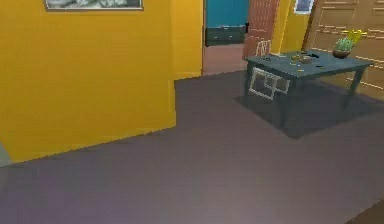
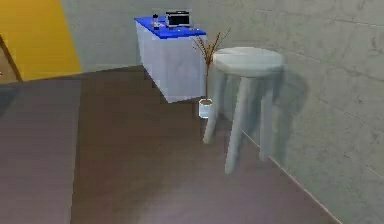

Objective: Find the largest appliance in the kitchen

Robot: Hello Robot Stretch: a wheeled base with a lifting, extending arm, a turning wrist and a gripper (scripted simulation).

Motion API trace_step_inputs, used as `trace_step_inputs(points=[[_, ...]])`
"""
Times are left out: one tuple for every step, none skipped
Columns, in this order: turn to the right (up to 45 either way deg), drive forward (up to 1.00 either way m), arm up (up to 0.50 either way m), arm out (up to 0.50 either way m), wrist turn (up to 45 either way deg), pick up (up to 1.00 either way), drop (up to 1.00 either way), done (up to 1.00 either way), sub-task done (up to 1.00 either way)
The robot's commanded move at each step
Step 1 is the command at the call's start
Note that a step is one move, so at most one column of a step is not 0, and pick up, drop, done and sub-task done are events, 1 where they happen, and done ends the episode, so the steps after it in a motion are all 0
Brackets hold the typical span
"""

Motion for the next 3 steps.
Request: trace_step_inputs(points=[[-45.0, 0.0, 0.0, 0.0, 0.0, 0.0, 0.0, 0.0, 0.0], [0.0, 0.1, 0.0, 0.0, 0.0, 0.0, 0.0, 0.0, 0.0], [-45.0, 0.0, 0.0, 0.0, 0.0, 0.0, 0.0, 0.0, 0.0]])
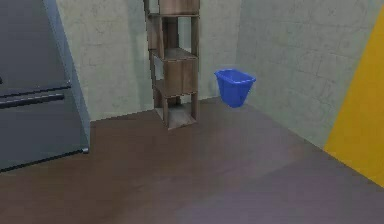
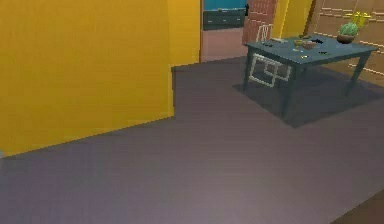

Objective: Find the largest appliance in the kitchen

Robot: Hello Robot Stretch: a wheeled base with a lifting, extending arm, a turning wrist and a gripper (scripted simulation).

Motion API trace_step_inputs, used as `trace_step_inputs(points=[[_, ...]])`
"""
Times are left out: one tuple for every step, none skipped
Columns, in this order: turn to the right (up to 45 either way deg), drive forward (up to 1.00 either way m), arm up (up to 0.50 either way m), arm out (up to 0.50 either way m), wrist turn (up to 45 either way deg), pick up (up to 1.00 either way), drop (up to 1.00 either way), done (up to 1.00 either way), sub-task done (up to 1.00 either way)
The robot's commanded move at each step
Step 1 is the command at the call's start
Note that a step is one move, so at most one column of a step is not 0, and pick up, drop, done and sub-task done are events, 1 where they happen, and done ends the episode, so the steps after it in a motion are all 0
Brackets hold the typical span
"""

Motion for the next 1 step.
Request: trace_step_inputs(points=[[-9.0, 0.0, 0.0, 0.0, 0.0, 0.0, 0.0, 0.0, 0.0]])
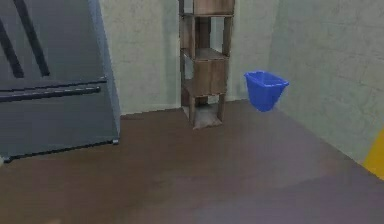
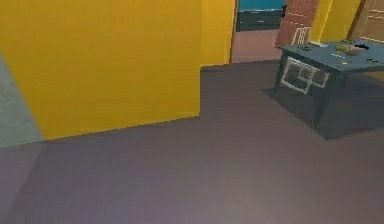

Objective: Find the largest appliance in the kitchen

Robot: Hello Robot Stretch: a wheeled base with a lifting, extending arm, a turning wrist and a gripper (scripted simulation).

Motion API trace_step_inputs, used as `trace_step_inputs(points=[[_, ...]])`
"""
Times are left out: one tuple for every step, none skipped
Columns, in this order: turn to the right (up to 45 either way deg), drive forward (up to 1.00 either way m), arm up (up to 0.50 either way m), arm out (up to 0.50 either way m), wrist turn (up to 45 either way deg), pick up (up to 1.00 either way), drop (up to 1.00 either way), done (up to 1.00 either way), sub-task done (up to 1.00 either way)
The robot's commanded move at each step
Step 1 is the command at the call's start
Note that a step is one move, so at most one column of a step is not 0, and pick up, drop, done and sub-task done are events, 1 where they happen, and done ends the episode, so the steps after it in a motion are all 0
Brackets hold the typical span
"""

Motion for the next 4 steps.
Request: trace_step_inputs(points=[[-3.0, 0.0, 0.0, 0.0, 0.0, 0.0, 0.0, 0.0, 0.0], [0.0, 0.85, 0.0, 0.0, 0.0, 0.0, 0.0, 0.0, 0.0], [-45.0, 0.0, 0.0, 0.0, 0.0, 0.0, 0.0, 0.0, 0.0], [-18.0, 0.0, 0.0, 0.0, 0.0, 0.0, 0.0, 0.0, 0.0]])
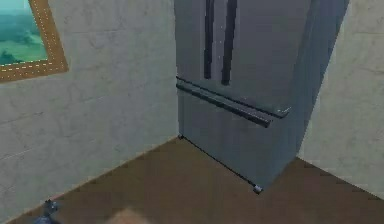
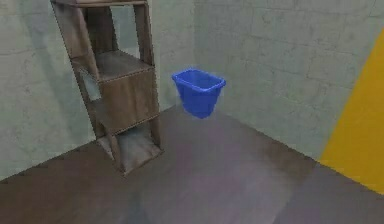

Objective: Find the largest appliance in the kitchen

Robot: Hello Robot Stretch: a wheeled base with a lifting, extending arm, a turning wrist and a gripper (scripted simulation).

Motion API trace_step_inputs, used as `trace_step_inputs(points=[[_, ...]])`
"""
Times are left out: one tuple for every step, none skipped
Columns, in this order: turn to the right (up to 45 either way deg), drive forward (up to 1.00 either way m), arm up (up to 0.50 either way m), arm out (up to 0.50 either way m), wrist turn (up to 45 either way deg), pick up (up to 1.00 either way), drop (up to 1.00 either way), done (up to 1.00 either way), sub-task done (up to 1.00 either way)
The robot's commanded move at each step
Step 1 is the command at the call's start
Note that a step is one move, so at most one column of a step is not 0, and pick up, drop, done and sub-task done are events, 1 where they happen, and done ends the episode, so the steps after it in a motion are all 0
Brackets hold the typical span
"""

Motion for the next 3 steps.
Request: trace_step_inputs(points=[[0.0, 0.6, 0.0, 0.0, 0.0, 0.0, 0.0, 0.0, 0.0], [18.0, 0.0, 0.0, 0.0, 0.0, 0.0, 0.0, 0.0, 0.0], [0.0, 0.0, 0.0, 0.0, 0.0, 0.0, 0.0, 1.0, 0.0]])
